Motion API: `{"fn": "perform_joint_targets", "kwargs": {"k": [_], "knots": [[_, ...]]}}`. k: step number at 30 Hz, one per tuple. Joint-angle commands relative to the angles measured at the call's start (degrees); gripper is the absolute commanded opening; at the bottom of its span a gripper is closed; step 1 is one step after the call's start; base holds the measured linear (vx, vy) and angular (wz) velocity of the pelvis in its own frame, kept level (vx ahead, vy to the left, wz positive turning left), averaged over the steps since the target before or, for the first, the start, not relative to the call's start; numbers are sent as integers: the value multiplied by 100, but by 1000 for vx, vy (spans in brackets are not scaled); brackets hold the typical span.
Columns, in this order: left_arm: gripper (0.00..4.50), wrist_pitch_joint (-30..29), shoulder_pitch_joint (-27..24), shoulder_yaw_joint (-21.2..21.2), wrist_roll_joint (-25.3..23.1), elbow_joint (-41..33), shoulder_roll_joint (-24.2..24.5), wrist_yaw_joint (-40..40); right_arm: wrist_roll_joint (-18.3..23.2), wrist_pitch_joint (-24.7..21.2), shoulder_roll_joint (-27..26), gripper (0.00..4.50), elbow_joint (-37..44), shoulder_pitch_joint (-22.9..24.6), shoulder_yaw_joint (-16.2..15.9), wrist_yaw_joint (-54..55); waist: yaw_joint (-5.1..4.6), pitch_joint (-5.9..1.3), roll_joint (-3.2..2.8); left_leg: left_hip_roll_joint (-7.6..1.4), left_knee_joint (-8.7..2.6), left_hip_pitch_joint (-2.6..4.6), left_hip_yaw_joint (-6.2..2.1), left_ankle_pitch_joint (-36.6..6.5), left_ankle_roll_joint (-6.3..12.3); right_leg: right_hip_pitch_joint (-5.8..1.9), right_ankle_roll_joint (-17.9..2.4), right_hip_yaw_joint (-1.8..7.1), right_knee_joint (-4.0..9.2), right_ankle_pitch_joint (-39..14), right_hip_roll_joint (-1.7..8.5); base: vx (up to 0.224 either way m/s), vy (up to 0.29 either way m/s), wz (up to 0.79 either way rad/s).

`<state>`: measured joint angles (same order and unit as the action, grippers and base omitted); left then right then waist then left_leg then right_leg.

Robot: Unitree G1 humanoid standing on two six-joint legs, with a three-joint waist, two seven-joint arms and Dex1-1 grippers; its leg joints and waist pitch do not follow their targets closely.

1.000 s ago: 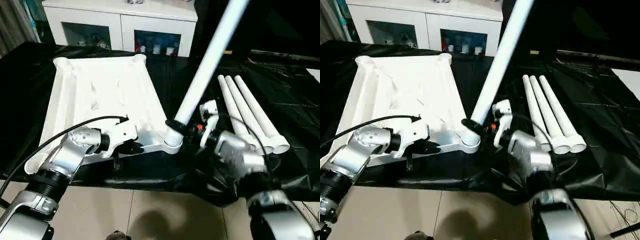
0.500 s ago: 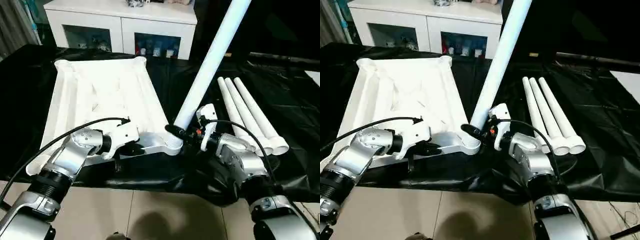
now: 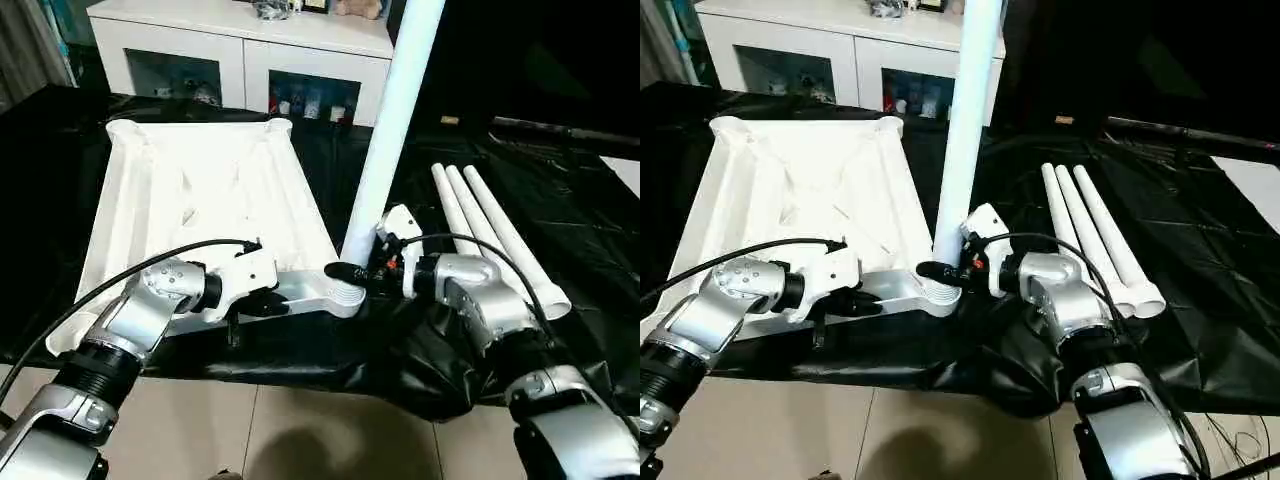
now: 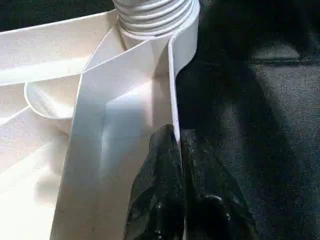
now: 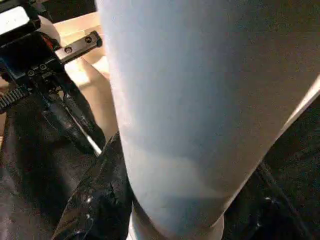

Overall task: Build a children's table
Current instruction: Insert table leg to table base

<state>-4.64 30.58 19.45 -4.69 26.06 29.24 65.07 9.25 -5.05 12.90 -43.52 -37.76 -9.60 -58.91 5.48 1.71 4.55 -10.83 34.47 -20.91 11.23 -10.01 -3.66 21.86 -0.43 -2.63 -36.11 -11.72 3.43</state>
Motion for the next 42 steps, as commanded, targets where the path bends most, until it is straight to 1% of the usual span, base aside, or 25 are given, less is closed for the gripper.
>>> {"fn": "perform_joint_targets", "kwargs": {"k": [1,4,6,8,10,12,17,23,26,27,28,29,30,31,32,33,34,35,36,37,38,39,40,41,42], "knots": [[0,198,-12,115,149,-281,-116,204,-311,-419,143,187,-484,381,-386,-250,-34,-226,-79,-312,-493,156,-180,-1972,-172,-54,-990,280,514,-1895,519,0,0,0],[0,241,-49,142,323,-405,-94,527,-258,-356,215,187,-294,528,-392,-578,-21,-230,-106,-318,-501,142,-178,-1901,-148,-72,-1026,281,497,-1670,514,0,0,0],[0,257,-69,178,393,-481,-63,717,-191,-248,263,187,-125,644,-390,-756,-16,-238,-99,-318,-502,133,-169,-1833,-119,-86,-1056,280,477,-1457,499,0,0,0],[0,234,-91,195,511,-574,-50,919,-107,-124,290,187,-35,751,-345,-891,-18,-241,-136,-315,-506,138,-167,-1839,-122,-90,-1131,276,465,-1314,493,0,0,0],[0,241,-95,208,558,-610,-45,1008,-54,-91,310,187,36,815,-327,-975,-17,-238,-115,-316,-507,138,-163,-1864,-118,-98,-1151,277,475,-1318,496,0,0,0],[0,214,-103,221,608,-653,-26,1124,18,-109,334,187,148,910,-318,-1111,-11,-234,-143,-322,-513,143,-168,-1885,-128,-98,-1165,278,472,-1311,496,0,0,0],[0,245,-102,259,600,-649,33,1285,29,-80,407,187,354,1126,-426,-1432,1,-218,-153,-324,-528,168,-175,-2150,-177,-79,-1137,281,512,-1622,496,0,0,0],[0,263,-105,272,560,-661,77,1320,2,-67,394,187,398,1177,-443,-1434,-6,-201,-154,-331,-541,179,-197,-2322,-230,-52,-1078,287,543,-1950,512,0,0,0],[0,392,-65,271,353,-505,62,1081,-184,59,276,187,62,1033,-350,-837,-31,-188,-147,-327,-553,168,-212,-2403,-261,-42,-1054,288,559,-2122,526,0,0,0],[0,462,-33,283,214,-372,46,879,-358,181,162,187,-292,879,-246,-188,-37,-186,-142,-326,-554,168,-215,-2416,-271,-42,-1029,287,567,-2198,529,0,0,0],[0,472,-23,286,165,-328,39,803,-417,220,118,187,-423,822,-203,70,-85,-136,-157,-308,-553,192,-229,-2674,-340,23,-976,283,612,-2640,534,0,0,0],[0,449,-2,289,95,-257,23,677,-492,266,51,187,-612,736,-136,477,-128,-115,-154,-298,-551,234,-277,-3000,-401,34,-781,251,676,-3333,563,-56,-4,-10],[0,447,2,288,86,-245,20,661,-493,264,41,187,-632,727,-125,522,-158,-101,-156,-296,-558,233,-306,-3122,-424,31,-677,235,703,-3607,570,-56,-4,-10],[0,437,19,284,41,-190,4,585,-496,255,-10,187,-728,682,-68,742,-182,-106,-161,-296,-577,231,-360,-3303,-463,6,-479,186,746,-3974,585,-49,12,-19],[0,368,43,271,-5,-133,-24,480,-478,222,-74,187,-813,636,-1,963,-201,-109,-178,-297,-584,253,-378,-3423,-471,14,-440,164,773,-4016,579,-56,27,-17],[0,340,54,267,-25,-110,-36,437,-470,209,-100,187,-848,616,27,1054,-250,-102,-238,-314,-611,283,-432,-3720,-518,8,-465,97,793,-3896,564,-56,27,-17],[0,196,101,235,-63,-25,-94,282,-429,148,-197,187,-956,550,115,1324,-317,-100,-262,-320,-658,270,-491,-4040,-558,-47,-488,8,804,-3646,530,-56,35,-16],[0,165,112,229,-71,-7,-106,249,-421,135,-217,187,-979,536,133,1382,-349,-94,-295,-327,-701,299,-514,-4351,-609,-58,-545,-56,810,-3428,503,-59,37,-15],[0,-38,189,175,-102,107,-205,24,-360,56,-355,187,-1156,421,267,1820,-365,-94,-317,-334,-717,312,-527,-4491,-628,-69,-573,-86,807,-3307,498,-59,37,-15],[0,-365,267,103,-84,182,-331,-186,-270,-37,-492,187,-1345,285,426,2286,-409,-71,-346,-351,-780,304,-541,-4746,-672,-97,-614,-167,776,-3139,470,-70,32,-11],[0,-575,315,56,-63,222,-411,-307,-212,-95,-574,187,-1464,199,526,2573,-438,-52,-374,-379,-904,262,-527,-5074,-697,-178,-607,-279,695,-2934,388,-82,21,-11],[0,-750,345,37,-58,215,-466,-382,-165,-125,-630,187,-1561,129,606,2804,-421,-36,-395,-403,-1049,145,-486,-5213,-712,-287,-627,-317,517,-2718,325,-82,21,-11],[0,-1093,403,-11,-75,201,-594,-605,-74,-148,-713,187,-1724,20,735,3158,-349,-42,-423,-441,-1241,-24,-406,-5337,-722,-453,-655,-322,169,-2366,251,-135,-2,-2],[0,-1369,460,-71,-128,213,-736,-848,0,-118,-793,187,-1934,-104,851,3497,250,-65,-382,-319,-1629,-649,309,-5180,-645,-782,-401,-288,-893,-1740,-44,-106,-39,13],[0,-1520,498,-110,-161,229,-835,-1025,39,-108,-840,187,-2043,-171,912,3694,169,-171,-117,-263,-1402,-307,337,-4159,-593,-599,-265,49,-780,-2857,111,-106,-39,13]]}}
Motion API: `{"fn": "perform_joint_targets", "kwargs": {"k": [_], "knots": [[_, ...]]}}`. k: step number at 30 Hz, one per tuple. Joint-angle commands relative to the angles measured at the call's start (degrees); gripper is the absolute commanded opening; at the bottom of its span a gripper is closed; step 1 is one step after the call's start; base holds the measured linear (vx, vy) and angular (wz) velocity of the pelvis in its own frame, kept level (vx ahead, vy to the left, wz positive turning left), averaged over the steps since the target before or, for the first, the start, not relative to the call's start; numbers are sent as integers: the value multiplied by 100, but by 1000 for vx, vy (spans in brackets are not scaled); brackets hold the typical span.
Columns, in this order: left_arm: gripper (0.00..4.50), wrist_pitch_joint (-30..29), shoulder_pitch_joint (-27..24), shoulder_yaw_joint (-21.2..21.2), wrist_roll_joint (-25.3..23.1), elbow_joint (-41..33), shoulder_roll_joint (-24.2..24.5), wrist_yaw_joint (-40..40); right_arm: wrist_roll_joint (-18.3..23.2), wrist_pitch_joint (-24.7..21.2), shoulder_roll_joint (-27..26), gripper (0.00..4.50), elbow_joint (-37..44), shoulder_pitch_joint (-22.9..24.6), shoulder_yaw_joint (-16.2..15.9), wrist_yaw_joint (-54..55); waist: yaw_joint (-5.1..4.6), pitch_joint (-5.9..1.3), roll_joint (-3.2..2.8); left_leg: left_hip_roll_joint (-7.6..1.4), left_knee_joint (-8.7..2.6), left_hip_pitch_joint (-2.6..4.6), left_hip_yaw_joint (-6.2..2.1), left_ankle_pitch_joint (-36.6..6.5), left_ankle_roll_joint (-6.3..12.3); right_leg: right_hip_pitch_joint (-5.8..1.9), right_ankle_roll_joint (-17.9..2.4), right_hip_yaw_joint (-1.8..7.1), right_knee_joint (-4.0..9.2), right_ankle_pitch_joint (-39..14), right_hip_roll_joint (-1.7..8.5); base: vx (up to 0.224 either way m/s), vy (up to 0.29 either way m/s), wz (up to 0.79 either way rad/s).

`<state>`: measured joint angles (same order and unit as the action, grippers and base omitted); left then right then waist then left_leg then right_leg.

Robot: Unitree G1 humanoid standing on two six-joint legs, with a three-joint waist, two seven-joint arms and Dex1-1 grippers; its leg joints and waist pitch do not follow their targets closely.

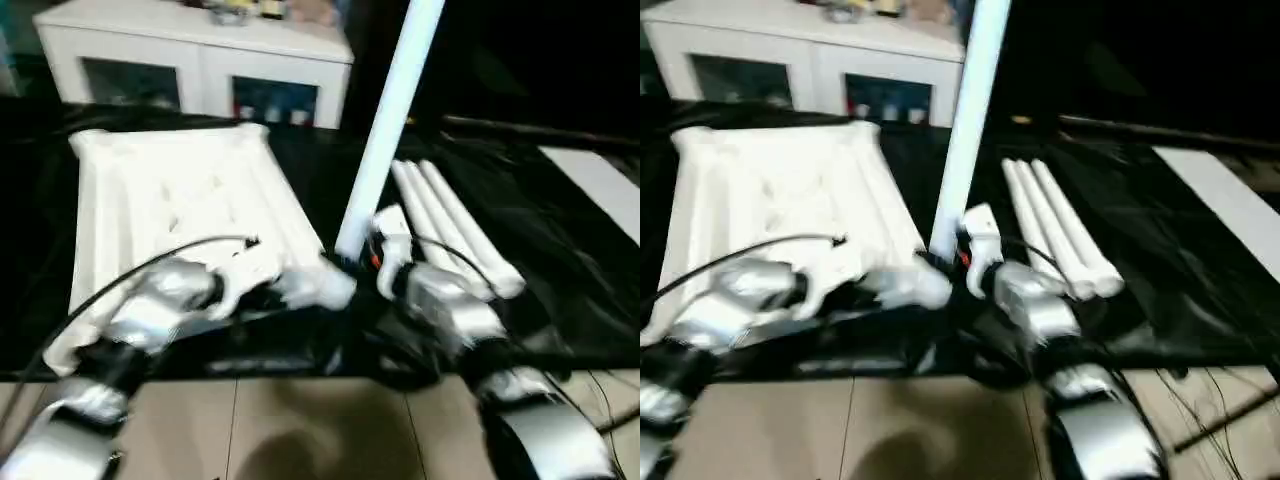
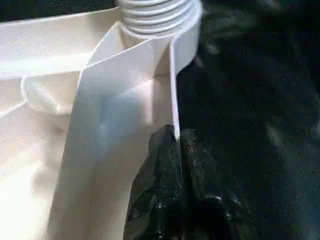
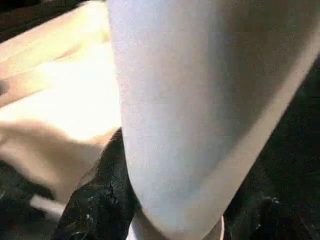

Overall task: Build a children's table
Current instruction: Insert table leg to table base

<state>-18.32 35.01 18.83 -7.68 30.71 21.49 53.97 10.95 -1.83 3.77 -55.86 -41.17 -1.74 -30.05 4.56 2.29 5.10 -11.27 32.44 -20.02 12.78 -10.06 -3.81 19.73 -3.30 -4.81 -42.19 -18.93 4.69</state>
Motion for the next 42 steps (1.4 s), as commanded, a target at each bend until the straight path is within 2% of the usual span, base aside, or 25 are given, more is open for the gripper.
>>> {"fn": "perform_joint_targets", "kwargs": {"k": [1,2,3,4,5,6,7,8,9,11,13,14,19,22,26,27,28,30,33,34,36,37,38,40,42], "knots": [[0,-351,112,-118,76,-194,-223,-217,-91,-401,7,187,-964,74,194,1067,33,-154,261,89,825,493,-402,-1434,-228,857,407,568,1510,-5704,668,27,-143,2],[0,-407,131,-142,54,-174,-275,-321,-84,-388,-13,187,-1008,46,206,1134,136,-169,0,223,827,70,-629,-576,55,380,304,913,1576,-5857,889,103,-106,-34],[0,-556,165,-177,-6,-147,-372,-538,-90,-359,-56,187,-1071,0,203,1236,230,-226,-41,115,593,-468,-789,-358,-40,-233,121,943,1254,-4304,975,103,-106,-34],[0,-556,165,-177,-6,-147,-372,-538,-90,-359,-56,187,-1071,0,203,1236,308,-251,-217,-153,16,-57,-677,-415,-283,68,-263,595,1017,-2033,513,0,0,0],[0,-702,189,-178,-114,-166,-453,-752,-78,-351,-109,187,-1122,-49,213,1334,136,-280,-151,-234,-159,124,-605,-1005,-234,124,-576,461,805,-603,244,-41,-32,29],[0,-702,189,-178,-114,-166,-453,-752,-78,-351,-109,187,-1122,-49,213,1334,148,-277,-249,-272,-226,178,-592,-1230,-245,136,-782,456,815,-243,281,-41,-32,29],[0,-916,200,-178,-199,-266,-553,-952,-100,-324,-183,187,-1189,-122,203,1445,70,-281,-233,-265,-274,103,-529,-1458,-231,55,-1008,448,862,105,290,0,0,0],[0,-1131,205,-168,-280,-413,-629,-1116,-125,-299,-281,187,-1267,-218,208,1561,70,-269,-266,-268,-332,78,-504,-1675,-321,14,-997,427,919,-142,314,0,0,0],[0,-1214,210,-164,-301,-460,-655,-1170,-144,-287,-318,187,-1310,-258,225,1615,51,-264,-253,-278,-343,95,-487,-1796,-358,29,-966,430,949,-317,326,0,0,0],[0,-1265,215,-147,-355,-499,-656,-1241,-168,-273,-374,186,-1358,-315,241,1661,29,-218,-216,-247,-355,69,-481,-2128,-415,54,-705,443,1073,-1292,375,0,0,0],[0,-1277,217,-130,-391,-507,-634,-1272,-184,-266,-412,186,-1386,-352,249,1688,19,-224,-234,-261,-378,62,-501,-2165,-440,66,-550,445,1125,-1570,391,0,0,0],[0,-1312,213,-108,-433,-533,-605,-1321,-226,-248,-450,186,-1426,-391,251,1705,21,-233,-205,-265,-395,40,-493,-2019,-427,52,-523,446,1123,-1411,385,0,0,0],[0,-1293,139,-77,-426,-669,-541,-1294,-304,-217,-543,186,-1561,-492,238,1756,-6,-235,-213,-267,-434,-1,-478,-1731,-436,24,-531,433,1116,-1072,383,0,0,0],[0,-1235,109,-60,-396,-703,-520,-1303,-357,-221,-556,186,-1590,-519,172,1720,2,-222,-214,-264,-425,32,-456,-1799,-425,64,-544,452,1138,-1092,387,0,0,0],[0,-1290,65,-57,-401,-813,-499,-1329,-374,-39,-590,186,-1639,-579,214,1549,8,-218,-204,-266,-426,26,-442,-1799,-398,70,-522,463,1159,-1215,404,0,0,0],[0,-1268,61,-63,-390,-815,-483,-1317,-318,31,-594,221,-1616,-614,276,1492,9,-223,-211,-270,-428,26,-441,-1727,-391,66,-525,468,1154,-1155,400,0,0,0],[0,-1251,58,-69,-383,-820,-475,-1312,-289,37,-601,221,-1603,-636,302,1429,11,-234,-209,-274,-423,20,-430,-1626,-377,60,-558,473,1137,-955,394,0,0,0],[0,-1194,58,-67,-380,-816,-451,-1296,-284,60,-601,259,-1575,-687,304,1326,11,-227,-206,-267,-426,7,-418,-1486,-350,47,-603,466,1117,-730,377,0,0,0],[0,-1027,63,91,-521,-794,-311,-1256,-339,135,-594,262,-1543,-770,298,1188,20,-239,-220,-277,-422,6,-408,-1425,-323,42,-648,468,1117,-673,394,0,0,0],[0,-927,57,102,-524,-779,-284,-1245,-301,168,-589,274,-1507,-807,331,1105,12,-237,-236,-280,-431,0,-405,-1354,-337,28,-674,457,1096,-525,375,0,0,0],[0,-791,43,84,-482,-769,-252,-1195,-236,214,-580,300,-1415,-851,365,887,-2,-233,-208,-274,-422,2,-389,-1406,-326,29,-687,458,1091,-497,365,0,0,0],[0,-750,39,82,-469,-770,-241,-1174,-225,225,-577,308,-1389,-859,367,824,11,-240,-221,-267,-407,0,-375,-1316,-276,21,-702,466,1088,-418,372,0,0,0],[0,-663,28,80,-441,-775,-217,-1125,-207,253,-570,317,-1334,-874,368,684,11,-253,-215,-267,-394,-10,-369,-1193,-250,8,-717,472,1071,-276,372,0,0,0],[0,-676,10,70,-422,-805,-192,-1106,-207,279,-558,336,-1280,-879,362,527,16,-267,-229,-260,-366,-17,-344,-783,-173,-6,-829,461,1007,386,349,0,0,0],[0,-581,-41,99,-378,-858,-64,-945,-254,299,-448,353,-1065,-829,272,46,19,-272,-229,-256,-357,-25,-336,-693,-103,-33,-902,454,984,654,344,0,0,0]]}}
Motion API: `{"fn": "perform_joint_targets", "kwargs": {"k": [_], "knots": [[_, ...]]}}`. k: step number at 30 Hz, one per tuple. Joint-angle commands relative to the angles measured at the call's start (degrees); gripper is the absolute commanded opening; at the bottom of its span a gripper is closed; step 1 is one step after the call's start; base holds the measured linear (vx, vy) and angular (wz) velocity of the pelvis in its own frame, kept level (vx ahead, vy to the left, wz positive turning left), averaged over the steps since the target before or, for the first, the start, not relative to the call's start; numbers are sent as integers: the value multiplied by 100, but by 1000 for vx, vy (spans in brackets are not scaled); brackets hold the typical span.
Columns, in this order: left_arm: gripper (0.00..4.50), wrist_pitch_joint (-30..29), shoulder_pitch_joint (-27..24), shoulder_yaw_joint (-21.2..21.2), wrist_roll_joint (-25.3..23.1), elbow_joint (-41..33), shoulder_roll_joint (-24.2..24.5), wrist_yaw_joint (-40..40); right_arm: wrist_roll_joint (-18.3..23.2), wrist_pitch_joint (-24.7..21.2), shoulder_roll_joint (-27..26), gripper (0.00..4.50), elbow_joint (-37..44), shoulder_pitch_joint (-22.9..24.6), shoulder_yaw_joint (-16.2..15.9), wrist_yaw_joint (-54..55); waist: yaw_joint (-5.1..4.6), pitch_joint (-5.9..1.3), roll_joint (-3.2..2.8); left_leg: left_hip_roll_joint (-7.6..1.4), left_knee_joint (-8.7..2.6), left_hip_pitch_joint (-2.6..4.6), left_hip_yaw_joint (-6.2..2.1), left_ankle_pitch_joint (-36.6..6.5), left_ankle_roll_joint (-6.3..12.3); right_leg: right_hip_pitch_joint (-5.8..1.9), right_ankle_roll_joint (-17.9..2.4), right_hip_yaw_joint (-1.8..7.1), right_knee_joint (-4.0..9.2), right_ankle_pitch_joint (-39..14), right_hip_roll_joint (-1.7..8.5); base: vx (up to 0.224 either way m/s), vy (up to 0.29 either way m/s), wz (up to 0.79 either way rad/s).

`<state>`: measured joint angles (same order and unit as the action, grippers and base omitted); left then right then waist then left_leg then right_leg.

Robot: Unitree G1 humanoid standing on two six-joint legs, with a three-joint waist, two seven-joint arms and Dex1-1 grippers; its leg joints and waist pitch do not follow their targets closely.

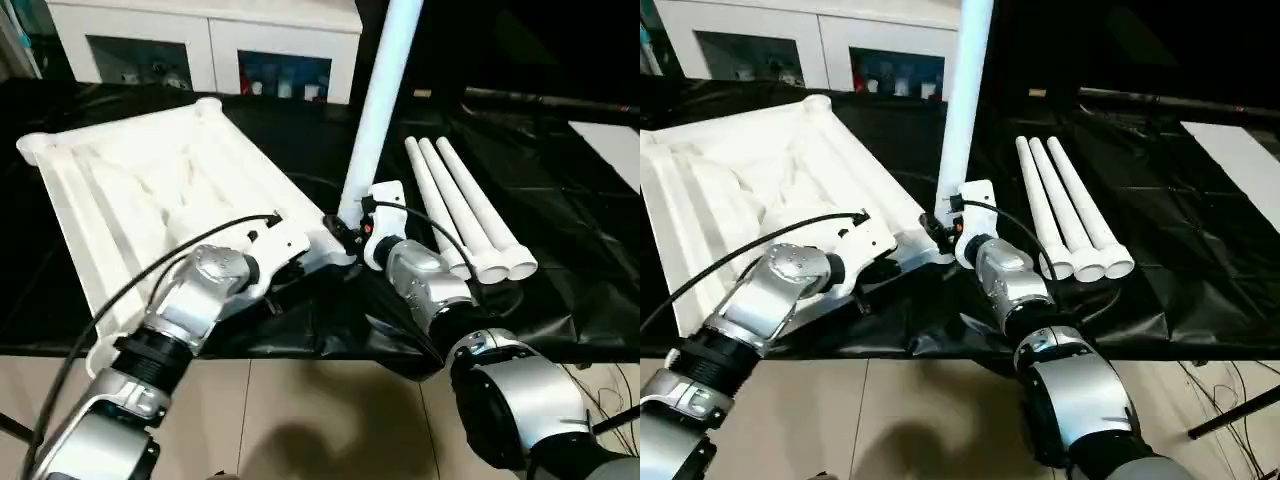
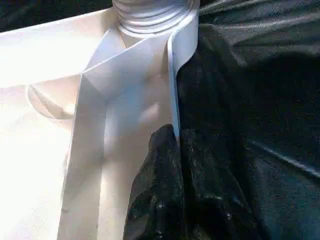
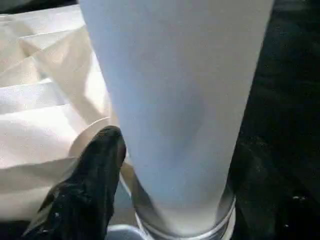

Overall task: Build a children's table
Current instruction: Insert table leg to table base

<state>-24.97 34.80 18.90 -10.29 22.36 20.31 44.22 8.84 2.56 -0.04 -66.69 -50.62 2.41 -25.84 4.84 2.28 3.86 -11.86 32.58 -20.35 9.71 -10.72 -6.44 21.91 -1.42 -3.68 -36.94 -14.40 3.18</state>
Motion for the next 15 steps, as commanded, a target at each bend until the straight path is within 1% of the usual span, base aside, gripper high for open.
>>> {"fn": "perform_joint_targets", "kwargs": {"k": [1,2,3,5,6,7,8,9,10,13,14,15], "knots": [[0,135,-34,103,-84,-34,100,97,-75,-140,-7,361,89,149,-192,-533,-18,-279,-102,-198,-360,6,-25,-507,213,-256,-1138,338,432,434,485,0,0,0],[0,135,-34,103,-84,-34,100,97,-75,-140,-7,371,89,149,-192,-533,-13,-285,-108,-195,-352,8,-24,-454,240,-262,-1168,336,423,550,485,0,0,0],[0,249,-55,110,-34,-40,161,196,-106,-152,80,380,204,212,-258,-732,-29,-284,-112,-195,-355,6,-21,-411,263,-262,-1233,330,405,700,476,0,0,0],[0,293,-68,100,-14,-39,194,228,-128,-163,146,380,312,276,-304,-878,-24,-286,-118,-197,-344,20,-14,-430,315,-271,-1275,327,408,815,475,0,0,0],[0,353,-74,94,-2,-32,215,249,-143,-171,193,380,390,324,-333,-976,-34,-291,-110,-197,-340,13,-15,-405,325,-279,-1291,327,397,860,476,0,0,0],[0,392,-78,82,25,-20,231,286,-151,-183,235,380,457,367,-348,-1066,-21,-289,-107,-196,-337,22,-12,-367,348,-286,-1298,327,401,914,474,0,0,0],[0,446,-77,84,26,0,259,310,-170,-178,293,380,530,418,-371,-1141,-19,-292,-126,-193,-331,16,-10,-347,354,-286,-1309,331,390,957,478,0,0,0],[0,516,-75,87,34,16,275,341,-188,-159,326,380,568,444,-386,-1156,-17,-291,-113,-196,-332,23,-8,-344,371,-284,-1312,329,397,980,478,0,0,0],[0,624,-76,85,55,33,313,396,-222,-134,399,380,666,501,-398,-1201,-11,-292,-122,-192,-330,22,-9,-329,365,-290,-1323,328,390,986,477,0,0,0],[0,784,-78,82,104,49,344,485,-237,-128,470,380,784,552,-403,-1251,-11,-298,-111,-191,-325,25,-8,-283,363,-298,-1345,328,380,1053,473,0,0,0],[0,808,-78,86,108,53,365,503,-228,-154,505,380,852,579,-405,-1301,-8,-299,-112,-191,-321,28,-5,-284,366,-297,-1353,329,381,1065,476,0,0,0],[0,933,-76,93,116,79,393,545,-233,-155,557,380,928,612,-420,-1367,-7,-296,-127,-189,-320,28,-6,-300,371,-300,-1357,330,385,1098,473,0,0,0]]}}
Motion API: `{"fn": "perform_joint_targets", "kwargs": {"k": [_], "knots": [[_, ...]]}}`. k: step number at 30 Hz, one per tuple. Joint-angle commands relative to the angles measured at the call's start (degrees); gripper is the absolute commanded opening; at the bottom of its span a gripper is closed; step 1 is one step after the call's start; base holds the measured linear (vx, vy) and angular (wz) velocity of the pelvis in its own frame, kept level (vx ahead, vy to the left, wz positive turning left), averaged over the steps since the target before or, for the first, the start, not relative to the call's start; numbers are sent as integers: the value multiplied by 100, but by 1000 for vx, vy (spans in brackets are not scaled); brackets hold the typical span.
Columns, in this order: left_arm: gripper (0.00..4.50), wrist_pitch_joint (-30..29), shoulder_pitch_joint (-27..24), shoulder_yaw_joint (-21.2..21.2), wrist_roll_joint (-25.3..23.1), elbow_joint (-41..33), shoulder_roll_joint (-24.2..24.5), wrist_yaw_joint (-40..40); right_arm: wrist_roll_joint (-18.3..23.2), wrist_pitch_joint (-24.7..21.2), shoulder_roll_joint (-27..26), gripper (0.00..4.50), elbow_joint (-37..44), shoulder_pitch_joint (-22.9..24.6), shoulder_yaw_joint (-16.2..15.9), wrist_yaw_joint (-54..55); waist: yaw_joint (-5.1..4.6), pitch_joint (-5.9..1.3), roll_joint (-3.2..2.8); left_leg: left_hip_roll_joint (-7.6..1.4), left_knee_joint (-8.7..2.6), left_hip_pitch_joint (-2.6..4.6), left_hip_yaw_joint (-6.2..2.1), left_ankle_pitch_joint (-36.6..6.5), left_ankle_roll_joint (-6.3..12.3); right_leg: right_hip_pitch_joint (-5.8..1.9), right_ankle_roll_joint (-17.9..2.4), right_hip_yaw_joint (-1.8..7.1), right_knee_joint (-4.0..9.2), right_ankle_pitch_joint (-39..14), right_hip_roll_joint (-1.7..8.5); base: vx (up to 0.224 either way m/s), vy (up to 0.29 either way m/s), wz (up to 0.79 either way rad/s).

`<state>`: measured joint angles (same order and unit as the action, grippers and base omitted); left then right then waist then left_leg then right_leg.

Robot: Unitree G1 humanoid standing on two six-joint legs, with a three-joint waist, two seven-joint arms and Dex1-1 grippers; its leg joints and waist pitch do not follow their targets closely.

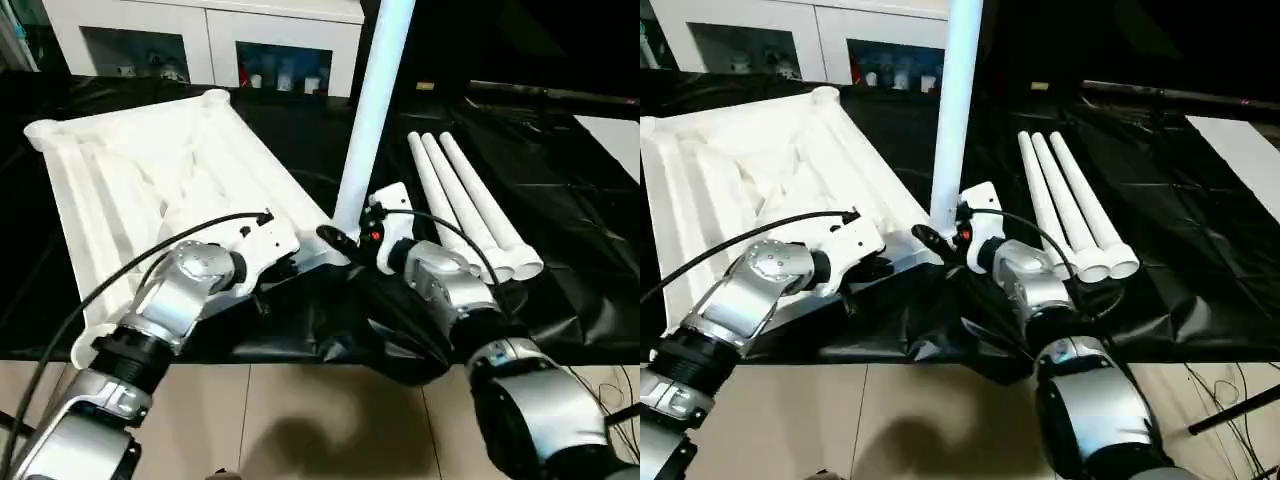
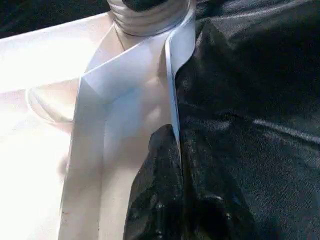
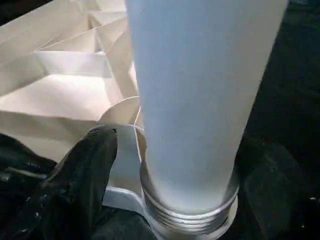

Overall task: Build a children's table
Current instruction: Insert table leg to table base, then rotate leg to tighten

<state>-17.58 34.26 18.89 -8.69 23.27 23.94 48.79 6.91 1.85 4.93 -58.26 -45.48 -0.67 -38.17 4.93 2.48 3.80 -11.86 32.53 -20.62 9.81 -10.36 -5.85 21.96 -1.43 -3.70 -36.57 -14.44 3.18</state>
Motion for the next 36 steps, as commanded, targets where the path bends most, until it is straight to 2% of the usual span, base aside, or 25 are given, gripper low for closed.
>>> {"fn": "perform_joint_targets", "kwargs": {"k": [1,4,9,12,15,23,24,27,30,36], "knots": [[0,338,-16,99,-37,40,76,149,-40,-110,146,380,219,156,-141,-293,-14,-319,-122,-190,-310,53,-16,-320,311,-310,-1355,333,341,1137,474,0,0,0],[0,537,-20,86,52,66,132,342,-71,-137,306,380,416,249,-246,-630,-12,-325,-136,-187,-299,57,-16,-322,344,-318,-1380,326,331,1242,466,0,0,0],[0,980,-60,95,265,8,225,778,-66,-262,529,380,803,451,-423,-1232,2,-341,-121,-181,-272,53,-18,-139,451,-334,-1414,320,298,1554,452,0,0,0],[0,1255,-44,126,259,99,255,856,-200,-192,631,380,896,536,-516,-1359,3,-347,-112,-181,-255,56,-9,-84,502,-326,-1454,319,282,1654,454,0,0,0],[0,1353,-80,115,338,81,288,1027,-256,-147,695,380,939,573,-585,-1423,9,-344,-109,-190,-258,57,-13,-119,490,-331,-1461,314,287,1520,466,0,0,0],[0,1454,-132,77,475,25,364,1251,-444,33,787,380,958,616,-729,-1454,19,-357,-101,-183,-235,41,-11,10,518,-338,-1487,309,251,1649,460,0,0,0],[0,1460,-137,75,485,21,371,1271,-443,30,788,355,962,617,-732,-1450,18,-356,-99,-182,-235,40,-11,5,511,-338,-1485,309,252,1641,458,0,0,0],[0,1508,-144,62,492,31,377,1303,-430,20,774,342,978,613,-719,-1438,20,-357,-98,-185,-232,42,-12,-19,511,-339,-1476,308,250,1603,460,0,0,0],[0,1534,-162,51,501,25,391,1368,-425,17,759,304,982,620,-714,-1461,15,-353,-85,-188,-234,39,-14,-74,500,-338,-1467,307,255,1497,466,0,0,0],[0,1546,-192,58,498,21,436,1432,-455,46,766,279,947,673,-730,-1508,14,-356,-91,-185,-223,38,-15,-53,494,-335,-1468,308,244,1493,462,0,0,0]]}}
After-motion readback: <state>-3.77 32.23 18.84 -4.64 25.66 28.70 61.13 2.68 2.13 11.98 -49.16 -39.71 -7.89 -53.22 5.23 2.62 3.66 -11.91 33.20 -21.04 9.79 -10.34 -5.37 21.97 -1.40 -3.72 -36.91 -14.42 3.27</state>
